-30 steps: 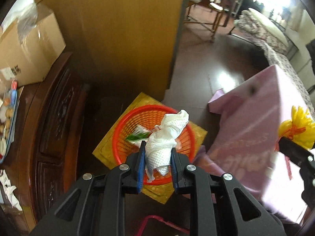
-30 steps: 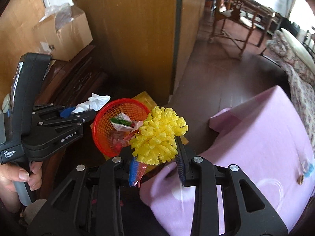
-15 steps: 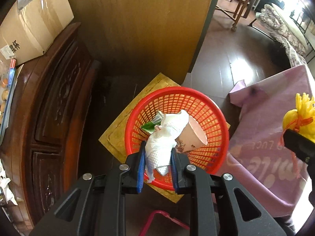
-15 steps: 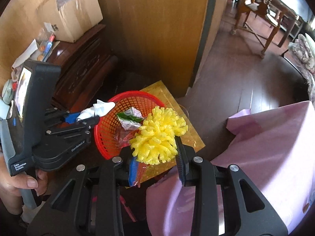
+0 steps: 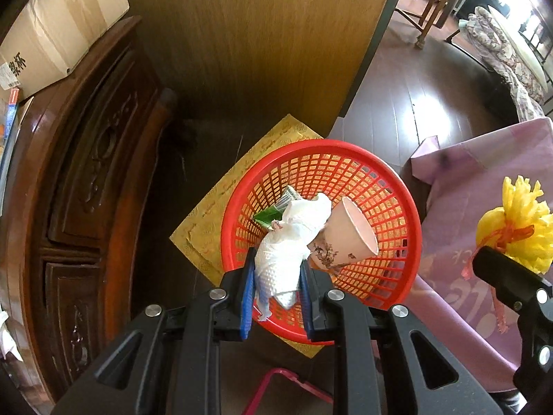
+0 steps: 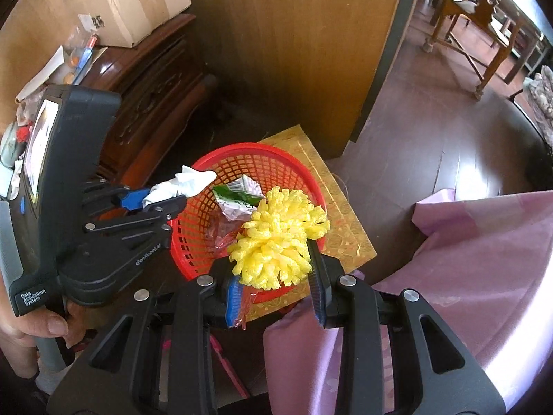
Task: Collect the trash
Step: 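Open both tools to drop the tissue and sponge into the basket, then move both open tools back over the table toward the mask and walnut shell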
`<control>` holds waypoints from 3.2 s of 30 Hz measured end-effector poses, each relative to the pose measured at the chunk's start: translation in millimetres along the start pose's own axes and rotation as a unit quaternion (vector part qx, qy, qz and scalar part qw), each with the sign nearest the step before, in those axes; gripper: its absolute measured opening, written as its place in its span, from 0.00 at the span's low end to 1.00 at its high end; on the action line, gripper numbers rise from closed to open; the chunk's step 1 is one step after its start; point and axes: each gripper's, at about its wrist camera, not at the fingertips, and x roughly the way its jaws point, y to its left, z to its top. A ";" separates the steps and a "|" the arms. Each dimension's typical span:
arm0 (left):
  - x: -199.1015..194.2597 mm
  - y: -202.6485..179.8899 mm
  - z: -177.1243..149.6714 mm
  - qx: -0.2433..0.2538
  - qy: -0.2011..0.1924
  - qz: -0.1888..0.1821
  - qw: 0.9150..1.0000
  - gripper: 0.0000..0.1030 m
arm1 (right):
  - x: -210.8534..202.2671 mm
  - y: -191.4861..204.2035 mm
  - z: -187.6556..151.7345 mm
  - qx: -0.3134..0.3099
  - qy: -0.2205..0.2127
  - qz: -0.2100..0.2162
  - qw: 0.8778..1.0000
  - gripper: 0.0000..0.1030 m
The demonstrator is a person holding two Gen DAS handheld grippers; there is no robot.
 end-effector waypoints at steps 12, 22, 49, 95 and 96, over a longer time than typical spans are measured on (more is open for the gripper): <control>12.8 1.6 -6.3 0.000 0.013 0.004 1.000 0.22 | 18.0 9.7 6.0 -0.009 0.020 0.005 1.000 0.32; 17.5 4.9 -5.5 -0.005 0.019 0.001 1.000 0.22 | 25.4 13.1 7.3 -0.009 0.024 0.009 1.000 0.33; -30.7 -4.7 0.9 0.007 -0.016 0.020 1.000 0.49 | -21.3 -18.1 -6.9 0.035 -0.013 -0.013 0.999 0.44; -165.4 -281.0 -63.7 0.231 -0.114 -0.036 0.966 0.83 | -195.3 -283.2 -296.7 0.367 -0.164 -0.159 0.902 0.60; -164.1 -291.6 -66.3 0.239 -0.113 -0.038 0.964 0.83 | -196.6 -288.8 -302.9 0.374 -0.166 -0.171 0.896 0.60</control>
